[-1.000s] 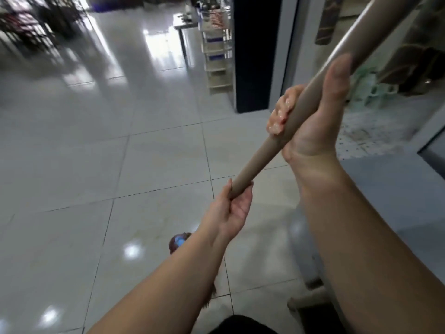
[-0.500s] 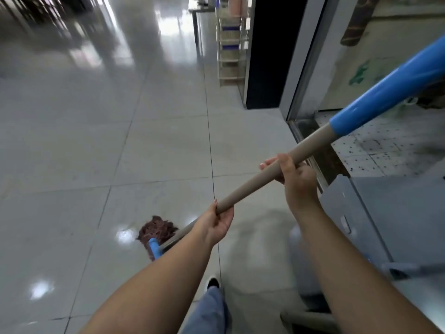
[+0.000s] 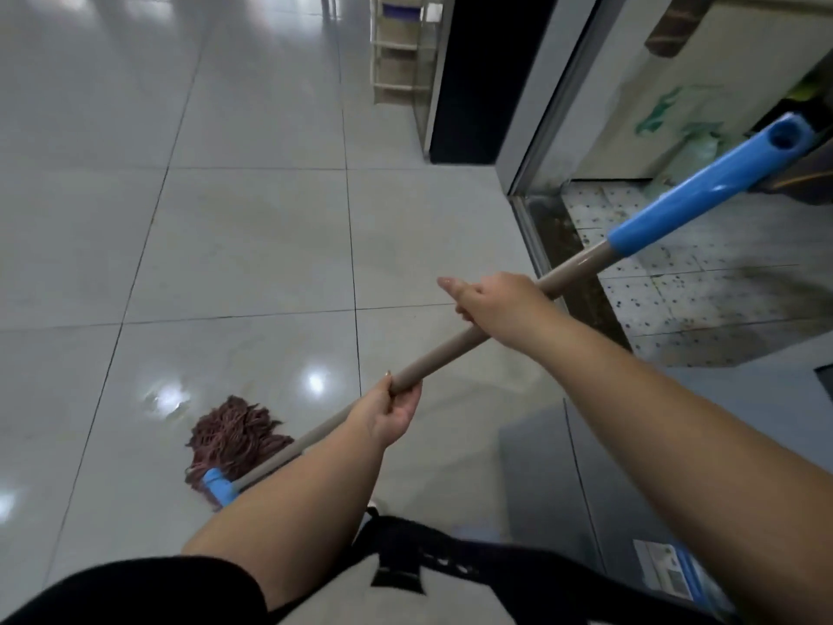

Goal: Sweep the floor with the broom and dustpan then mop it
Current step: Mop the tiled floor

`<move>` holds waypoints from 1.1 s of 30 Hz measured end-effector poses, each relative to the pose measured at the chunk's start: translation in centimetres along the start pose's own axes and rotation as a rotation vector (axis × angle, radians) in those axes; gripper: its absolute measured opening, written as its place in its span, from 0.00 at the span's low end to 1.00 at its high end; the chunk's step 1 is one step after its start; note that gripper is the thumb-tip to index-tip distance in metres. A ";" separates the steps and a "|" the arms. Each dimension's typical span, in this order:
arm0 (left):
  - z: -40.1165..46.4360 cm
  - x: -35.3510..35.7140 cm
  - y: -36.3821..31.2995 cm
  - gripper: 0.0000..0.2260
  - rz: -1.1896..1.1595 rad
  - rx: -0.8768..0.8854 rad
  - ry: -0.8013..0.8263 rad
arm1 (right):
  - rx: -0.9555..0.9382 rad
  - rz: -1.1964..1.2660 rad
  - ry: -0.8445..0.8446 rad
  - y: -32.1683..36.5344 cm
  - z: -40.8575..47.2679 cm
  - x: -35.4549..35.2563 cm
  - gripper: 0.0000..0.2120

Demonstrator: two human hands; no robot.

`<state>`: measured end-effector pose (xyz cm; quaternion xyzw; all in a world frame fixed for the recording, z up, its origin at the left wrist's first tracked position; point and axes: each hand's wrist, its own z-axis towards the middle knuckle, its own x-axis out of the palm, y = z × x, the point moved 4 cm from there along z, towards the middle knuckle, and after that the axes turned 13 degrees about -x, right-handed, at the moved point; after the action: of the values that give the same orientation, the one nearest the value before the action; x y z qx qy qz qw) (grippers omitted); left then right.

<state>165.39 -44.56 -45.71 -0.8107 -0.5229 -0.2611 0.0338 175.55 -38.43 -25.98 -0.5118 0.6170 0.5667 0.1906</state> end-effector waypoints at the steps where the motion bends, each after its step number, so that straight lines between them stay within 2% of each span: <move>1: 0.3 0.5 -0.5 0.10 0.007 -0.007 -0.005 | -0.039 -0.154 0.047 0.2 1.4 -0.3 0.29; 4: 1.0 1.3 -2.1 0.09 -0.049 0.000 0.021 | -0.179 -0.552 0.173 1.7 5.1 0.0 0.19; 6: 1.0 1.7 -3.6 0.07 -0.116 0.043 0.054 | -0.221 -0.671 0.274 3.0 8.0 0.2 0.19; 8: 0.9 2.0 -4.9 0.07 -0.189 0.097 0.079 | -0.138 -0.673 0.495 2.9 10.4 0.4 0.26; 11: 2.0 2.9 -5.9 0.08 -0.300 0.178 0.118 | 0.036 -0.535 0.913 1.3 12.2 0.9 0.27; 13: 3.1 4.2 -5.5 0.08 -0.394 0.240 0.133 | 0.048 -0.604 1.023 -0.4 14.5 0.7 0.33; 16: 4.7 6.5 -3.6 0.09 -0.501 0.304 0.088 | -0.068 -0.651 1.088 -3.9 17.3 0.8 0.27; 19: 6.6 7.7 -1.0 0.12 -0.591 0.306 0.032 | -0.050 -0.548 1.210 -8.0 17.1 0.7 0.20; 22: 7.6 9.0 0.8 0.14 -0.611 0.292 -0.016 | -0.047 -0.415 1.272 -11.6 16.5 0.3 0.19; 25: 8.6 10.6 2.1 0.12 -0.434 0.245 -0.078 | -0.045 -0.295 1.238 -15.8 16.5 -1.4 0.19; 29: 9.9 12.7 4.6 0.10 -0.130 0.073 -0.061 | 0.017 -0.280 1.219 -21.1 14.8 -5.1 0.20; 33: 11.4 12.7 5.8 0.09 -0.085 0.031 -0.069 | -0.017 -0.338 1.175 -23.2 12.9 -5.3 0.20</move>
<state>178.87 -32.91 -48.48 -0.7956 -0.5618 -0.2259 0.0171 192.95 -20.81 -37.04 -0.8310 0.5247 0.1564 -0.0985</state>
